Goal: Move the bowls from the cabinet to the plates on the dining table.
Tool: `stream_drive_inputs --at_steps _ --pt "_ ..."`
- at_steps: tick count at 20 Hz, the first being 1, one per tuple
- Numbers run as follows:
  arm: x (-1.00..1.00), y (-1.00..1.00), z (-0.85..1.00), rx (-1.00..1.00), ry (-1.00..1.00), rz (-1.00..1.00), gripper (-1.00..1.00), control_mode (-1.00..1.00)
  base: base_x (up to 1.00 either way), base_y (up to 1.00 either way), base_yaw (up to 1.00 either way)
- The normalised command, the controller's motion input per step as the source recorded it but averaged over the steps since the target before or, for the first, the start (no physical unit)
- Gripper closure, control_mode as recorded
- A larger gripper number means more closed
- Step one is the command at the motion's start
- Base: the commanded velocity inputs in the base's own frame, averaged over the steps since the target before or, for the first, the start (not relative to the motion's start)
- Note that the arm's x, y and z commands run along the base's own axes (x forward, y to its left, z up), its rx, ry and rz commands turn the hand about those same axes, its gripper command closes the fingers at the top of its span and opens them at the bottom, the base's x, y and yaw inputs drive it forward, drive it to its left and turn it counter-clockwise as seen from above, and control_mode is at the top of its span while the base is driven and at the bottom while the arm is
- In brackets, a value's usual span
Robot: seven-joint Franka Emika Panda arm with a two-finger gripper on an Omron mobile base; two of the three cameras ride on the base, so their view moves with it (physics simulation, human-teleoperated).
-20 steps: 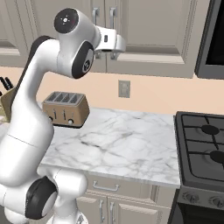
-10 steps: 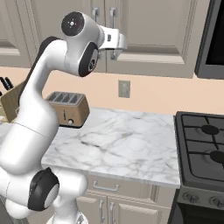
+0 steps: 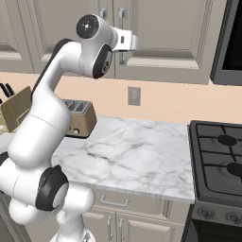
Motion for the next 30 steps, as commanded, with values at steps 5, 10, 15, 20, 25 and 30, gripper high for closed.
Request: stream_drive_inputs --at_steps 5,10,15,20,25,30 --pt "0.5 -0.06 0.0 0.01 0.0 0.0 -1.0 -1.0 0.0 0.0 0.0" --pt "0.53 -0.07 0.0 0.0 0.0 0.0 -1.0 -1.0 0.0 0.0 0.0" --pt "0.55 -0.07 0.0 0.0 0.0 0.0 -1.0 -1.0 0.0 0.0 0.0" --pt "0.56 -0.01 -0.09 0.0 0.0 0.0 1.0 -1.0 0.0 0.0 0.0" --pt "0.07 0.0 -0.03 0.0 -0.03 0.0 1.0 -1.0 0.0 0.0 0.0" --pt "-0.24 0.0 0.0 0.0 -0.12 0.0 1.0 -1.0 0.0 0.0 0.0"
